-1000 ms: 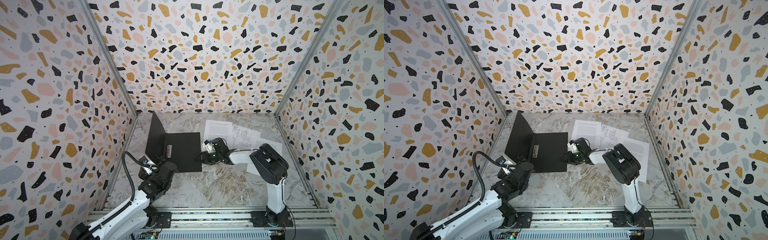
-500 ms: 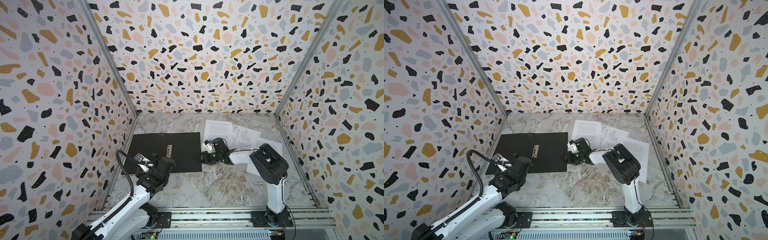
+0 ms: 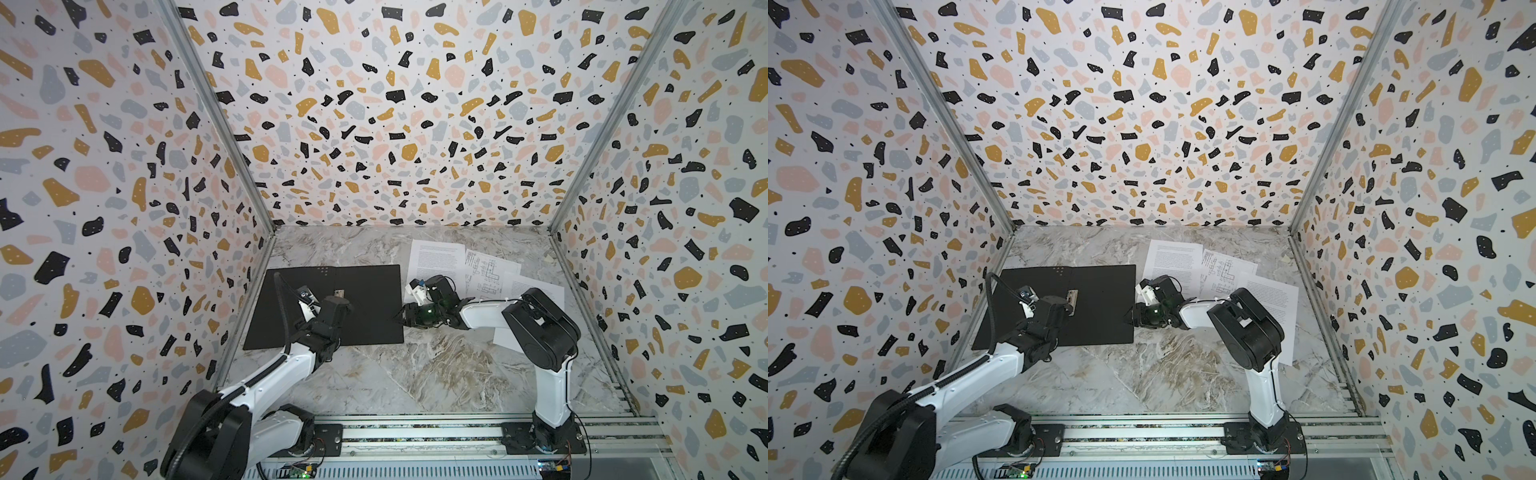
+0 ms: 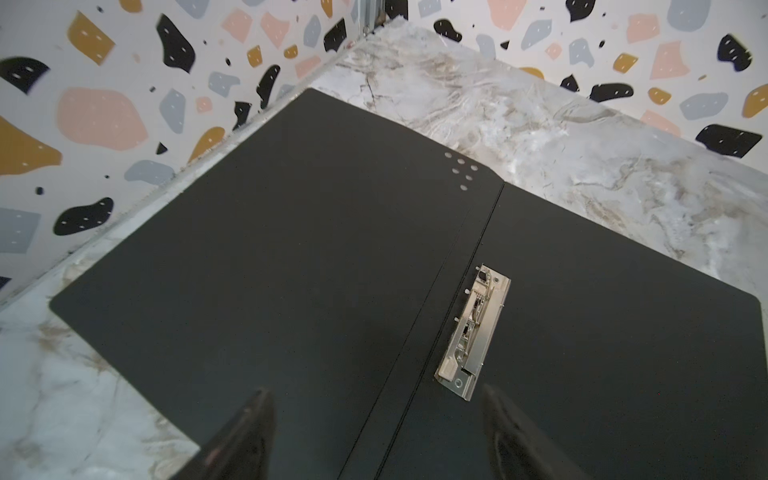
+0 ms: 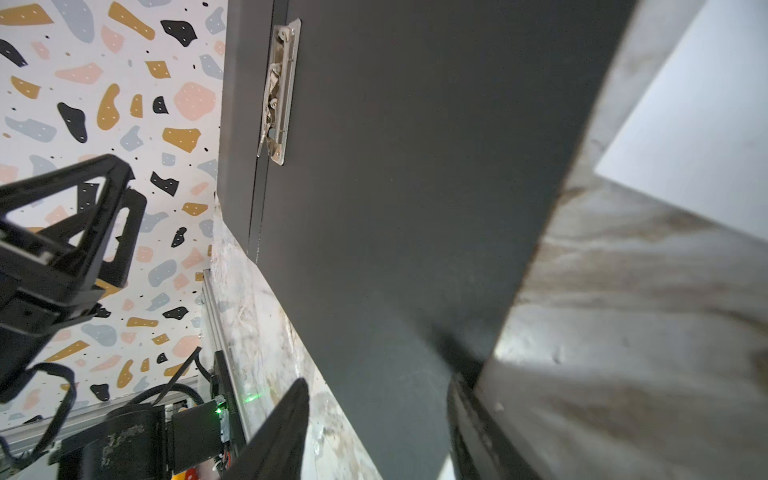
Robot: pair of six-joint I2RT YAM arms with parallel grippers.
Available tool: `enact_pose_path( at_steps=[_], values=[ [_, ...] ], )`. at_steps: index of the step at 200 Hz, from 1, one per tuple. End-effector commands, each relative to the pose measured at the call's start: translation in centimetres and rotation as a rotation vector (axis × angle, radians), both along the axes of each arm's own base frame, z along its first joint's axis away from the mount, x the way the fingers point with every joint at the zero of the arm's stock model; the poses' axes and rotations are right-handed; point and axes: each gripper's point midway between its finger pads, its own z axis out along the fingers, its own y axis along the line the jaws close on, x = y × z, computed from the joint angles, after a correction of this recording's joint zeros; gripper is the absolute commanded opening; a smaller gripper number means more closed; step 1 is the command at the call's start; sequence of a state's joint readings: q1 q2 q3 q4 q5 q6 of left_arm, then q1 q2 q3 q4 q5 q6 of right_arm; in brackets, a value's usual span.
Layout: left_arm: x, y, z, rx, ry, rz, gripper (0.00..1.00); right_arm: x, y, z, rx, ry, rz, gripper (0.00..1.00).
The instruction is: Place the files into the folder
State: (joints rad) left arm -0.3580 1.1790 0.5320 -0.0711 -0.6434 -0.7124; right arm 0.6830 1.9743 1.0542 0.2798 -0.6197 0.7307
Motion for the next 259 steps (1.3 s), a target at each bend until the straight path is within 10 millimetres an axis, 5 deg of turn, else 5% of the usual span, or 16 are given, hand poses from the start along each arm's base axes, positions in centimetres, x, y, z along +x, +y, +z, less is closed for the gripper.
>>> enact_pose_path(
  at_steps=[1, 54, 144, 259],
  values=[
    [2.8, -1.6, 1.3, -0.023, -0.030, -0.118, 0.72, 0.6, -1.0, 2.8, -0.008, -0.096, -0.005, 0.56],
    [6.6, -2.9, -1.6, -0.006, 0.116, -0.247, 0.53, 1.4, -3.2, 3.6, 0.008, -0.109, -0.033, 0.57],
    [9.6, -2.5, -5.5, 0.011, 0.251, -0.268, 0.44, 2.5, -8.1, 2.9, -0.019, -0.100, -0.079, 0.56],
    [9.1, -2.6, -7.7, -0.008, 0.305, -0.300, 0.30, 2.9, -10.6, 2.8, -0.040, -0.097, -0.121, 0.56]
  ],
)
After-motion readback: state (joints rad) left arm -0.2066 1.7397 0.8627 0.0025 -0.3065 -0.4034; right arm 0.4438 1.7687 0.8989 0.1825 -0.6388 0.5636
